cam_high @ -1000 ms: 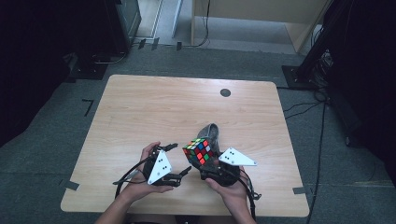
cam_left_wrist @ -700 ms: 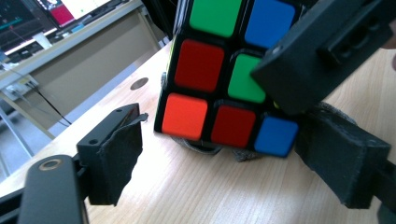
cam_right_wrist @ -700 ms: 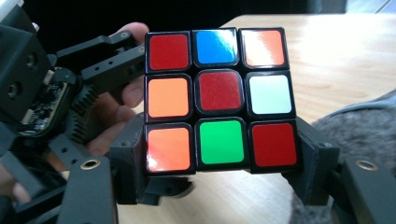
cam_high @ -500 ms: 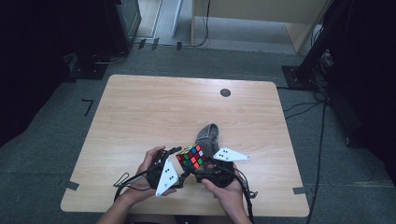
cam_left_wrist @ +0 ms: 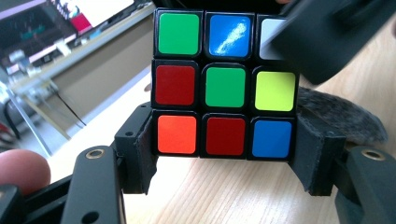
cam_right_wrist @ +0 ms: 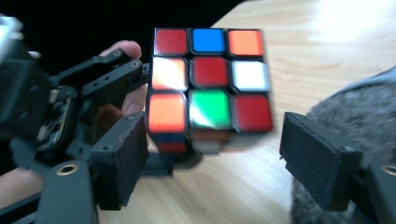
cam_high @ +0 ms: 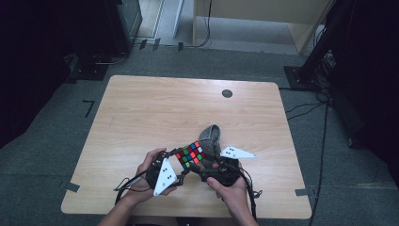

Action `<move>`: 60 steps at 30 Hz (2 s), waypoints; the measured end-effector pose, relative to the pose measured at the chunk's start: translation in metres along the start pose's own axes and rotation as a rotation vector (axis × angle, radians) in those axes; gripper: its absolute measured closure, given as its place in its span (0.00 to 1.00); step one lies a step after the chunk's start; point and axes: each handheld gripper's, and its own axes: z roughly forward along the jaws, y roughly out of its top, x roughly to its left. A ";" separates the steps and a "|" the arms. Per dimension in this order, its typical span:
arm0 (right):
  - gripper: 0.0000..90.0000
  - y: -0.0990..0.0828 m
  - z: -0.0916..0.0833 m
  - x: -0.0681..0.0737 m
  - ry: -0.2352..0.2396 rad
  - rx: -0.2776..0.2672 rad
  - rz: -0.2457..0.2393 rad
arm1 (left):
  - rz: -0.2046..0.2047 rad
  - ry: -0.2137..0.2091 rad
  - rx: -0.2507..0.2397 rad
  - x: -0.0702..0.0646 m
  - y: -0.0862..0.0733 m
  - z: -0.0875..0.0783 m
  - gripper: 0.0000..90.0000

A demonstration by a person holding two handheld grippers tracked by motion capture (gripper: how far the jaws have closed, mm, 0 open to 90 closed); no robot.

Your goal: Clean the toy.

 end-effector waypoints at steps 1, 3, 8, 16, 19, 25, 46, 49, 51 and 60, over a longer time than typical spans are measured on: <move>0.26 0.001 -0.002 -0.001 0.000 -0.011 -0.006 | -0.043 0.003 0.007 0.007 -0.002 -0.001 0.38; 0.26 0.003 -0.008 -0.002 -0.020 -0.058 -0.040 | -0.104 0.018 0.014 0.017 -0.005 -0.002 0.38; 0.31 -0.006 -0.004 -0.012 -0.230 -0.036 -0.146 | -0.281 -0.005 0.031 0.040 -0.013 -0.005 0.38; 0.83 -0.025 0.001 -0.041 -0.401 0.055 -0.107 | -0.319 -0.025 0.052 0.039 -0.013 0.000 0.38; 0.90 -0.021 -0.007 -0.035 -0.411 0.026 -0.144 | -0.303 -0.004 0.082 0.038 -0.013 0.001 0.38; 0.53 -0.020 -0.023 -0.028 -0.635 0.034 -0.151 | -0.339 0.035 0.143 0.045 -0.016 0.001 0.38; 0.41 -0.035 0.012 -0.067 -0.560 0.204 -0.170 | -0.392 -0.034 0.112 0.044 -0.017 -0.003 0.38; 0.56 -0.035 0.009 -0.068 -0.563 0.198 -0.175 | -0.398 -0.039 0.111 0.044 -0.018 -0.002 0.38; 0.71 -0.036 0.005 -0.071 -0.574 0.184 -0.161 | -0.413 -0.046 0.104 0.046 -0.019 -0.002 0.38; 0.89 -0.019 -0.023 -0.046 -0.405 -0.027 -0.143 | -0.381 -0.089 0.116 0.034 -0.016 0.009 0.38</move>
